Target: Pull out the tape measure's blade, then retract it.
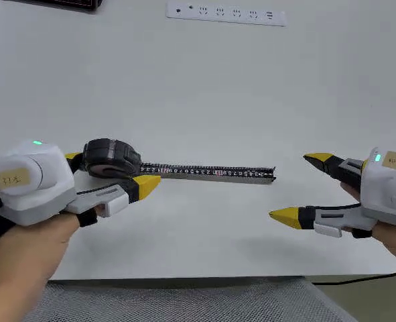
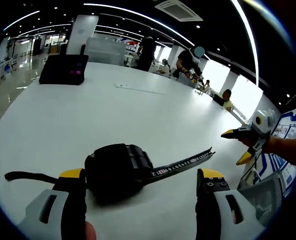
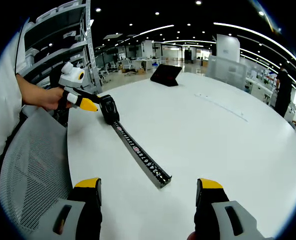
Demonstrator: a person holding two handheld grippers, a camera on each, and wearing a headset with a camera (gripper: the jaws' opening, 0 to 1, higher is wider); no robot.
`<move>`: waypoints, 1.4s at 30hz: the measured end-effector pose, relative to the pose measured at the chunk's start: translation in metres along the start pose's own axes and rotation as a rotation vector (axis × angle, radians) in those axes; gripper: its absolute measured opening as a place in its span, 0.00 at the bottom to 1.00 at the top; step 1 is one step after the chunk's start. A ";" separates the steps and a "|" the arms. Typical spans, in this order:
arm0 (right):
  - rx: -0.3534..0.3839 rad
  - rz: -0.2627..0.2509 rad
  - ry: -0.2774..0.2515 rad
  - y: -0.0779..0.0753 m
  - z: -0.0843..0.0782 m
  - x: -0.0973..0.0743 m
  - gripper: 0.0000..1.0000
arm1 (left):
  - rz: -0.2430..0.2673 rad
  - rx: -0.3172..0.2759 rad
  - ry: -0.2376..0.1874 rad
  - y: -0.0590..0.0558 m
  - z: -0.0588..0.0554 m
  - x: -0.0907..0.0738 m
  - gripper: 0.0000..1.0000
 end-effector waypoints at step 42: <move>-0.133 0.119 0.076 -0.022 -0.007 0.041 0.51 | 0.185 -0.088 -0.013 0.023 -0.009 0.013 0.69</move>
Point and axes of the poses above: the centre of the closed fingertips' face, and the gripper's own axes: x roughly forward along the fingers, y roughly to its left, z roughly out of its top, the point moved 3 cm from there along -x, roughly backward along the fingers, and after that the axes turned 15 degrees about -z, right-handed, at the moved point
